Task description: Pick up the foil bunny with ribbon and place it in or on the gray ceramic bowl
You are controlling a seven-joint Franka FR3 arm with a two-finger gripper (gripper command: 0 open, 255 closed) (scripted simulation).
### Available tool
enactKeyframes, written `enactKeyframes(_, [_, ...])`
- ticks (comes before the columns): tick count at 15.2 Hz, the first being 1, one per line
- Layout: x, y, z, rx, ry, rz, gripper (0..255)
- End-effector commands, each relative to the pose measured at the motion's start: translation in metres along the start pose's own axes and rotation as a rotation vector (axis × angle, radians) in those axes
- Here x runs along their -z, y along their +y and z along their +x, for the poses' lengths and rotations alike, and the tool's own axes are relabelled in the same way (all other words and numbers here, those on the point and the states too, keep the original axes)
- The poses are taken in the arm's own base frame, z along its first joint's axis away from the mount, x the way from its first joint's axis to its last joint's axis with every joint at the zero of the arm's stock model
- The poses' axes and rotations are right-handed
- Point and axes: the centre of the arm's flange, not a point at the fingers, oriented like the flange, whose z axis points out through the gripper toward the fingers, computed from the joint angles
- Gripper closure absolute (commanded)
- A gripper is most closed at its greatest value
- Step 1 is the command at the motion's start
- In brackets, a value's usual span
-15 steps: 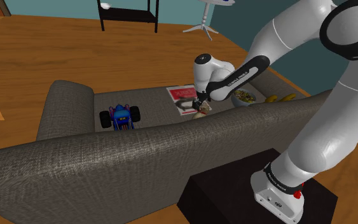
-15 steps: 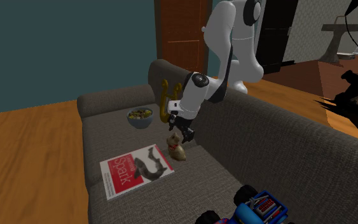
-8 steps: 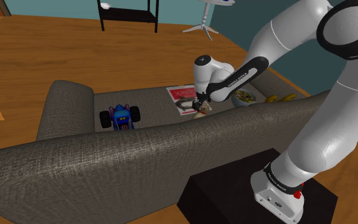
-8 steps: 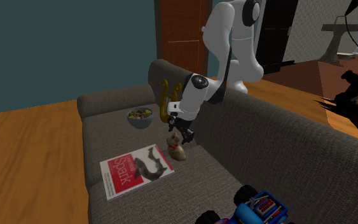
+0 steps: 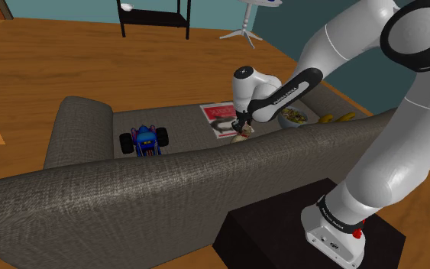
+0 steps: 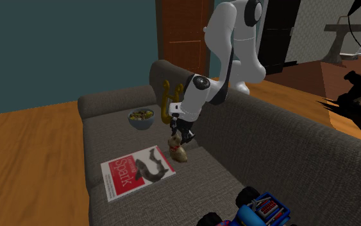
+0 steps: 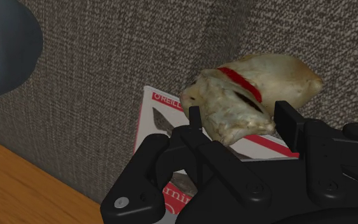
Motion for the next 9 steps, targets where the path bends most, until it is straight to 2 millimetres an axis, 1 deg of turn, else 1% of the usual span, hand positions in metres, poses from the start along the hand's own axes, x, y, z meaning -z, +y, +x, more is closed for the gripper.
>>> enactKeyframes(1, [0.0,0.0,0.0,0.0,0.0,0.0,255])
enactKeyframes(3, [0.0,0.0,0.0,0.0,0.0,0.0,255])
enactKeyframes(9, [0.029,0.011,0.0,0.0,0.0,0.0,255])
